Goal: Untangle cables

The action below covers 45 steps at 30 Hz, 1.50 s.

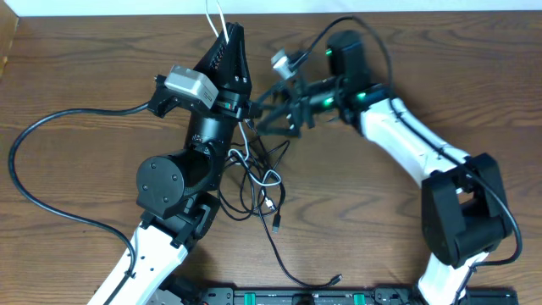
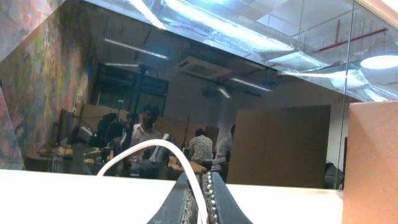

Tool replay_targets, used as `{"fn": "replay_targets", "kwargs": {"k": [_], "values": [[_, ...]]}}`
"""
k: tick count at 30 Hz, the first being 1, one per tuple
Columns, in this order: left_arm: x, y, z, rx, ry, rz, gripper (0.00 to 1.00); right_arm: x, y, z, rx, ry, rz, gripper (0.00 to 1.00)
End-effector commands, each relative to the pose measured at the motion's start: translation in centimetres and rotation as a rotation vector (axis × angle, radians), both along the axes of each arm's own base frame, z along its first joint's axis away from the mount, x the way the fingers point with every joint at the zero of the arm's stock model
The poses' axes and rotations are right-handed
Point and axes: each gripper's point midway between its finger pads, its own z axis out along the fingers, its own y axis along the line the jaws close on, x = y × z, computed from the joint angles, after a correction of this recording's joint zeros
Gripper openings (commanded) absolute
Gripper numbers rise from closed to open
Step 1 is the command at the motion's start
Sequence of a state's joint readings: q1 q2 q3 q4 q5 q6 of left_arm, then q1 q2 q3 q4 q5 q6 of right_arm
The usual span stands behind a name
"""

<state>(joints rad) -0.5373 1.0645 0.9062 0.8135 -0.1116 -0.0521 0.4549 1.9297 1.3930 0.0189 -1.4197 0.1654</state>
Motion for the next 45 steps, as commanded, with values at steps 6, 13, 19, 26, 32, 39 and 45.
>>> {"fn": "replay_targets", "kwargs": {"k": [6, 13, 19, 26, 32, 39, 45], "values": [[-0.1, 0.4, 0.4, -0.003, -0.011, 0.015, 0.08, -4.0, 1.5, 1.3, 0.090, -0.065, 0.172, 0.91], [0.0, 0.5, 0.3, 0.007, -0.010, 0.027, 0.08, -6.0, 2.6, 1.5, 0.106, -0.059, 0.243, 0.77], [0.4, 1.3, 0.2, 0.033, -0.014, 0.088, 0.08, -6.3, 2.8, 1.6, 0.108, -0.062, 0.252, 0.79], [0.8, 1.6, -0.1, 0.040, -0.002, 0.098, 0.07, -7.0, 3.2, 1.6, 0.108, -0.061, 0.269, 0.01], [0.8, 1.6, -0.1, 0.040, -0.002, 0.098, 0.07, -5.3, 4.3, 0.5, 0.025, -0.041, 0.149, 0.01], [1.1, 1.4, -0.8, 0.049, 0.027, 0.092, 0.08, 2.1, 2.9, -1.0, -0.128, 0.119, -0.201, 0.01], [2.1, 0.7, -3.0, 0.097, 0.118, 0.082, 0.08, 6.6, -0.5, 1.0, -0.134, 0.105, -0.415, 0.01]]}}
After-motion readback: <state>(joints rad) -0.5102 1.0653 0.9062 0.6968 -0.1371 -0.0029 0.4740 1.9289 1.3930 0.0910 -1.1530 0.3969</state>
